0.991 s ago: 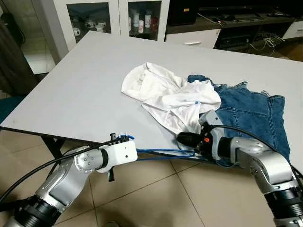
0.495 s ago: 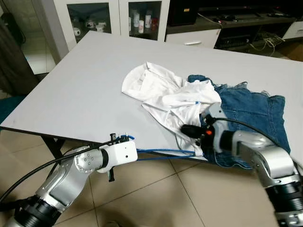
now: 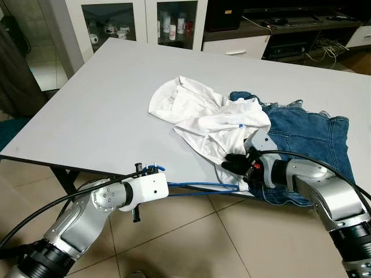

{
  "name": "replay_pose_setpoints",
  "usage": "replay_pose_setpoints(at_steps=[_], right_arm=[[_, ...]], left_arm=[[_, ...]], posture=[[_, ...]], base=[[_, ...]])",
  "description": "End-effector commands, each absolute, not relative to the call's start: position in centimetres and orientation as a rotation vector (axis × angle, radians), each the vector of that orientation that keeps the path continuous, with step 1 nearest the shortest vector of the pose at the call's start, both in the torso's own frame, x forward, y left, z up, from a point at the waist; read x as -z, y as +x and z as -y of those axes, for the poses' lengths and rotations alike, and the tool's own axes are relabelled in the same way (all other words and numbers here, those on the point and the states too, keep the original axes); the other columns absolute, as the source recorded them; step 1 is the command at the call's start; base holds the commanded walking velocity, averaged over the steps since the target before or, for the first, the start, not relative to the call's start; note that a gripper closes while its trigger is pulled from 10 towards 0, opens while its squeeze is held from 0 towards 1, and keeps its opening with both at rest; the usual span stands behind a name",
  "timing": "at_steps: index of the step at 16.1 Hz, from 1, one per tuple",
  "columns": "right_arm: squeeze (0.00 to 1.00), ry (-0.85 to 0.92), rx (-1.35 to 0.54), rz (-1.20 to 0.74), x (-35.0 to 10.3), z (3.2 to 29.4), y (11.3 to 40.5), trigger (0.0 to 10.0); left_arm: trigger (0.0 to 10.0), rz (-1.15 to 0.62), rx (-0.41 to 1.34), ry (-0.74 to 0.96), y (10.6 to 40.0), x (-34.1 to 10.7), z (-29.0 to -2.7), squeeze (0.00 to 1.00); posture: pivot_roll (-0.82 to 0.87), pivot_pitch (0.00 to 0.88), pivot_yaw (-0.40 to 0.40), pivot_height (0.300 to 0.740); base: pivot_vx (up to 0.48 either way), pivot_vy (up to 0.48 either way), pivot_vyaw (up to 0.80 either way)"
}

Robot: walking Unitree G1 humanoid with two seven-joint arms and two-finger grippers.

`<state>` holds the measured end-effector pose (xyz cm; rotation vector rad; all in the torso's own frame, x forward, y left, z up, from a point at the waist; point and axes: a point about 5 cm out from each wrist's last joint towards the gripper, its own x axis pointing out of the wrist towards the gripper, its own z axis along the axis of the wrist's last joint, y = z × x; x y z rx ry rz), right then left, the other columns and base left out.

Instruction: Hang hanger

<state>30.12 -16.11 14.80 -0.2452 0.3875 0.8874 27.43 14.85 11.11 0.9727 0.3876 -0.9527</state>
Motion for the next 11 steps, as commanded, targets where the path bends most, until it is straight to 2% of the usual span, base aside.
replay_pose_setpoints(at_steps=[1, 5, 6, 7, 9, 11], right_arm=[[1.00, -0.262, -0.902, -0.365, -15.5, 16.0, 30.2, 10.0], [1.00, -0.298, -0.941, -0.414, -14.8, 16.1, 29.6, 10.0], [0.60, -0.291, -0.950, -0.425, -14.7, 16.1, 29.5, 10.0], [0.00, -0.291, -0.954, -0.429, -14.7, 16.1, 29.4, 10.0], [0.00, -0.391, -0.913, -0.472, -13.9, 17.0, 29.5, 10.0], [0.00, -0.403, -0.894, -0.486, -13.6, 17.3, 29.6, 10.0]], left_arm=[[10.0, -0.358, 0.945, 0.982, 27.6, -11.6, -14.6, 0.00], [10.0, -0.360, 0.942, 0.982, 27.6, -11.6, -14.7, 0.00], [10.0, -0.360, 0.943, 0.982, 27.6, -11.6, -14.7, 0.00], [10.0, -0.359, 0.943, 0.982, 27.6, -11.6, -14.7, 0.00], [10.0, -0.358, 0.944, 0.984, 27.6, -11.6, -14.6, 0.00], [10.0, -0.355, 0.945, 0.984, 27.7, -11.6, -14.6, 0.00]], posture=[[0.09, 0.109, -0.064, 0.740], [0.09, 0.107, -0.064, 0.740], [0.09, 0.106, -0.065, 0.740], [0.09, 0.105, -0.065, 0.740], [0.09, 0.103, -0.066, 0.740], [0.09, 0.101, -0.066, 0.740]], base=[[0.000, 0.000, 0.00], [0.000, 0.000, 0.00], [0.000, 0.000, 0.00], [0.000, 0.000, 0.00], [0.000, 0.000, 0.00], [0.000, 0.000, 0.00]])
